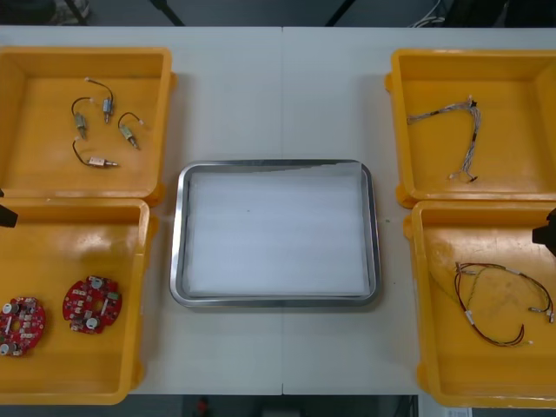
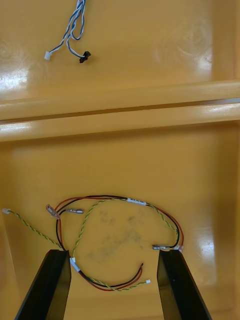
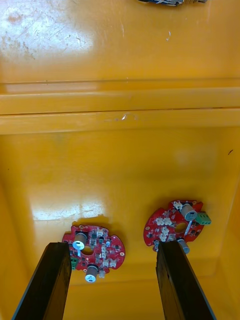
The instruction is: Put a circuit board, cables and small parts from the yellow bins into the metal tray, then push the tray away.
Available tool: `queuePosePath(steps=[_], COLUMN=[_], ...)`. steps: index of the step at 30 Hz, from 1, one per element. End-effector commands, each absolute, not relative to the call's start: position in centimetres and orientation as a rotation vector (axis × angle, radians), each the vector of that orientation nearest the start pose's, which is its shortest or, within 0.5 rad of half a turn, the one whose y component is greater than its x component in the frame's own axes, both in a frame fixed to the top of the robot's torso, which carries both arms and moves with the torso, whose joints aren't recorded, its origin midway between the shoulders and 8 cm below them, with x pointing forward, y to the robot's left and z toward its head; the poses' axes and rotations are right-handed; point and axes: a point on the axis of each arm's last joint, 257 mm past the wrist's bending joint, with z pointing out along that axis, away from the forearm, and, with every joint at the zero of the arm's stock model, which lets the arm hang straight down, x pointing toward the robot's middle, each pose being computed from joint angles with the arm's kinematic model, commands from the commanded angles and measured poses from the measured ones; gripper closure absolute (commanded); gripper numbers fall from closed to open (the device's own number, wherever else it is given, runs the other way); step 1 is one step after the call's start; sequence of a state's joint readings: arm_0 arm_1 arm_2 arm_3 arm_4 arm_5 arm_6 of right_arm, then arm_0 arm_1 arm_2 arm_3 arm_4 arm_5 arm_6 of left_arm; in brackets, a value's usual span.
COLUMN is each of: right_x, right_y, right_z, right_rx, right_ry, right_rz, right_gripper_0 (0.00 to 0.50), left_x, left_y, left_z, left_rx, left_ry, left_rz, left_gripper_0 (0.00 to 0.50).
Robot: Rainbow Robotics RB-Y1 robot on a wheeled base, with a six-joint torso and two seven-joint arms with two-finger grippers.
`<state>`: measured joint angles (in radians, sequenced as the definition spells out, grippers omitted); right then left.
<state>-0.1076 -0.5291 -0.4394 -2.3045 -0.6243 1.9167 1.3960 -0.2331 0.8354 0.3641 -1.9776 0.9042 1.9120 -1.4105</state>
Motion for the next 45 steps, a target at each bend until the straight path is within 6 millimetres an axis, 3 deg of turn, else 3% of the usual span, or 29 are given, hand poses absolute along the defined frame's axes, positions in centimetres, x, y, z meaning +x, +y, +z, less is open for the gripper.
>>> queuePosePath(steps=[1,24,25,34,35,37,45], right_x=[36.8,36.8,36.8,36.8,37.7,38.2,37.4], right_y=[-37.0,-37.0,-37.0,-37.0,-37.6,-38.0,-39.0], right_z=[-16.9,-16.9,-16.9,-16.9,-15.1,-13.7,-14.2], right_rx=[0.108,0.108,0.108,0.108,0.099,0.077,0.067], right_ry=[2.542,2.542,2.542,2.542,2.504,2.475,2.500], right_rz=[-0.022,-0.022,-0.022,-0.022,-0.053,-0.075,-0.101], right_gripper_0=[0.000,0.000,0.000,0.000,0.000,0.000,0.000], left_x=[38.2,38.2,37.2,37.2,37.2,37.2,37.2], left_y=[41.8,41.8,41.6,41.7,41.7,41.9,43.1], left_z=[-15.9,-15.9,-18.1,-17.8,-17.8,-17.8,-18.1], left_rx=[-0.107,-0.107,-0.133,-0.126,-0.124,-0.125,-0.119], left_ry=[2.728,2.728,2.779,2.767,2.768,2.759,2.729], left_rz=[-0.024,-0.024,-0.057,-0.074,-0.073,-0.078,-0.056], left_gripper_0=[0.000,0.000,0.000,0.000,0.000,0.000,0.000])
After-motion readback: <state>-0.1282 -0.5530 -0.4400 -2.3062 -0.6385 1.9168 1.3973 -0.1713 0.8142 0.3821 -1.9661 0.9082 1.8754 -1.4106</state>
